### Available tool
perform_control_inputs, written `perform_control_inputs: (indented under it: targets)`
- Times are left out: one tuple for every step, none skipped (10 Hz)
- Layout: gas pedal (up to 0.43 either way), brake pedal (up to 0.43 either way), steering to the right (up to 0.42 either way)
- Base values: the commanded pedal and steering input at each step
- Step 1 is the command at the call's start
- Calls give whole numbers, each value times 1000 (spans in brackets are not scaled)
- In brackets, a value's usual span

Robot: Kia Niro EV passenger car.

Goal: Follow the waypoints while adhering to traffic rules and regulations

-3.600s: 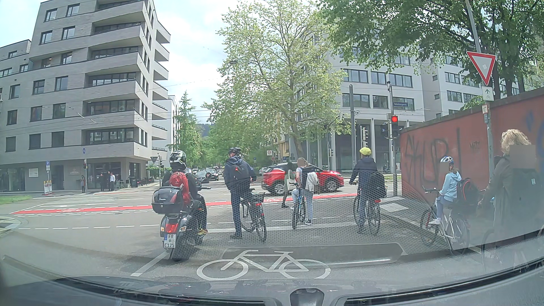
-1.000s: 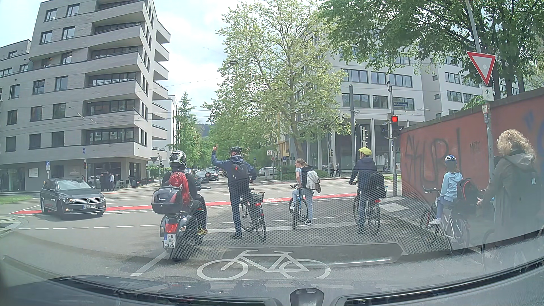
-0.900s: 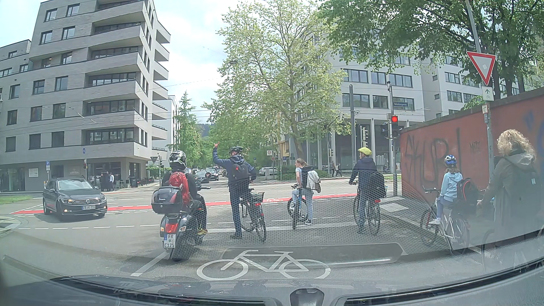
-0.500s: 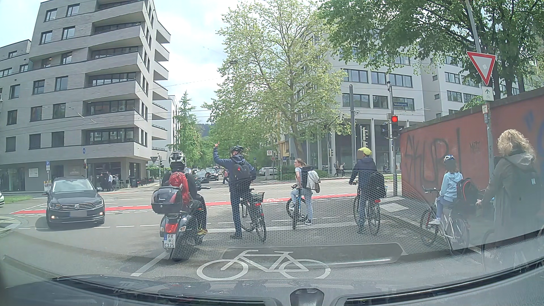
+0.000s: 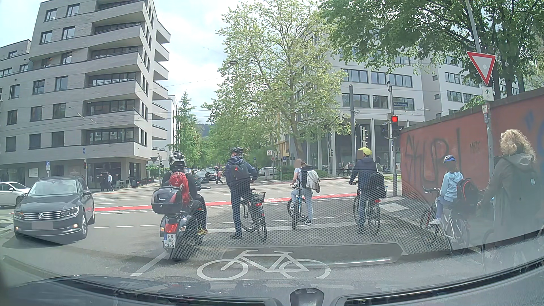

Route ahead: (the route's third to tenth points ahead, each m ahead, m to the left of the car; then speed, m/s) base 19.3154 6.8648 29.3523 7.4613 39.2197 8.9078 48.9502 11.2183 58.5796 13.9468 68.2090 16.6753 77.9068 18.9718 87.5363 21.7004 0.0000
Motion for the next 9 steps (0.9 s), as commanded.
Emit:
perform_control_inputs:
  targets:
    - [0, 268, -15]
    - [0, 262, -15]
    - [0, 268, -15]
    - [0, 268, -15]
    - [0, 268, -15]
    - [0, 262, -15]
    - [0, 262, -15]
    - [0, 268, -15]
    - [0, 268, -15]
